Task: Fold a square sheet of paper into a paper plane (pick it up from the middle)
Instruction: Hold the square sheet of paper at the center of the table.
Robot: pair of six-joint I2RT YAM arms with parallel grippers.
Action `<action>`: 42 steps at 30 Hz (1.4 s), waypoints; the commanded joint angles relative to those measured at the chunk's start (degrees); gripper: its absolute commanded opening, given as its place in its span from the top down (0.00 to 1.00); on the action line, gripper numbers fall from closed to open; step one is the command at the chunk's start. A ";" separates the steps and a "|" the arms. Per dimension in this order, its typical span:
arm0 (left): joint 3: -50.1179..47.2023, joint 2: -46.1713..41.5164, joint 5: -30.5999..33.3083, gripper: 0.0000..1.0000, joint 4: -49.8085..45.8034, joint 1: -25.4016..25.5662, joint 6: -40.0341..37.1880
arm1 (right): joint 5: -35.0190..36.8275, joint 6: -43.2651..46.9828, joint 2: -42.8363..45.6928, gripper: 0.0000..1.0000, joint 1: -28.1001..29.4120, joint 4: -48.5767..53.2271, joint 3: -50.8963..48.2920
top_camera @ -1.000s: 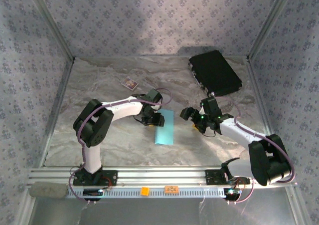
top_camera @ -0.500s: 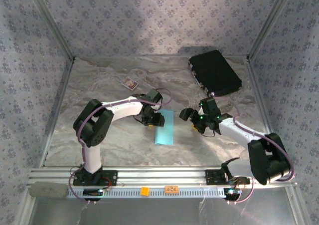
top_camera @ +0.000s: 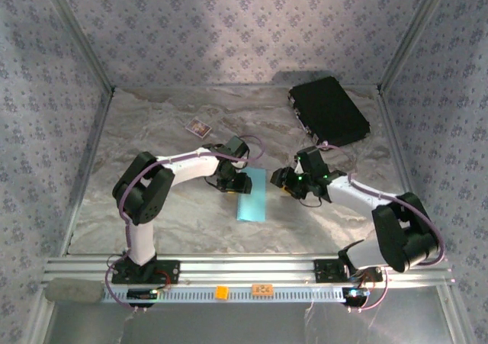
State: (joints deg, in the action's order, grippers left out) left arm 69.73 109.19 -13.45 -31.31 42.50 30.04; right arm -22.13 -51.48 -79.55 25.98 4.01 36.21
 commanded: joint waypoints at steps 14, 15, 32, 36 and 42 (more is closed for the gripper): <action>-1.53 4.70 5.65 0.53 2.40 0.07 -0.42 | -3.73 -0.72 -8.97 1.00 4.76 -6.99 3.51; -1.61 4.71 5.69 0.53 2.31 0.07 -0.42 | -4.16 -0.96 -9.72 1.00 5.07 -7.54 3.73; -2.32 4.79 5.72 0.53 3.14 0.38 0.08 | -6.54 -1.15 -16.55 1.00 7.49 -10.00 5.82; -2.15 5.07 5.56 0.53 3.18 0.43 0.19 | -6.52 0.52 -18.53 1.00 7.55 -8.91 4.93; -2.32 4.54 5.46 0.52 3.63 0.58 0.87 | -1.71 5.83 -18.98 1.00 6.61 -1.22 2.59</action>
State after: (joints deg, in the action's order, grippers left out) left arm 69.71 109.19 -12.58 -31.09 42.87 30.72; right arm -27.86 -49.28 -97.08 33.06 -5.08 40.97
